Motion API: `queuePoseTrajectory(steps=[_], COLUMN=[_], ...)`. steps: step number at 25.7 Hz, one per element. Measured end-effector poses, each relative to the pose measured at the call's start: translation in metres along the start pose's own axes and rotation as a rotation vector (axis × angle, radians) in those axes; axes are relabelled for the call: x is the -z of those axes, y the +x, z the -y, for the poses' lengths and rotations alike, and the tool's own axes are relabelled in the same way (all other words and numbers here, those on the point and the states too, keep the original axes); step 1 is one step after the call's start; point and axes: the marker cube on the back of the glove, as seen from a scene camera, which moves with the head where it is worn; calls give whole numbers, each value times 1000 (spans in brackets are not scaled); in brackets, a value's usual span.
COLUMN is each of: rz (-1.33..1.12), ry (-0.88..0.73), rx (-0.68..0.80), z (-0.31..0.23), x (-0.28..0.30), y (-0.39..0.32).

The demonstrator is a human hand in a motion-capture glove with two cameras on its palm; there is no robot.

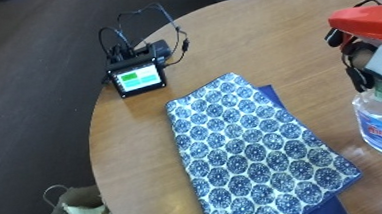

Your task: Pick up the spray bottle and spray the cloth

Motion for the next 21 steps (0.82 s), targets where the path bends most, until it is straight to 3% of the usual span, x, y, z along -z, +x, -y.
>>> queuePoseTrajectory(steps=[4,9,14,21], rz=[-91,-228,-404,-758], ry=[-111,-370,-654,-1080], rx=[34,16,-150,-322], z=[-26,-70,-104,-121], x=[19,20,-5,-28], y=[-38,-72,-85,-45])
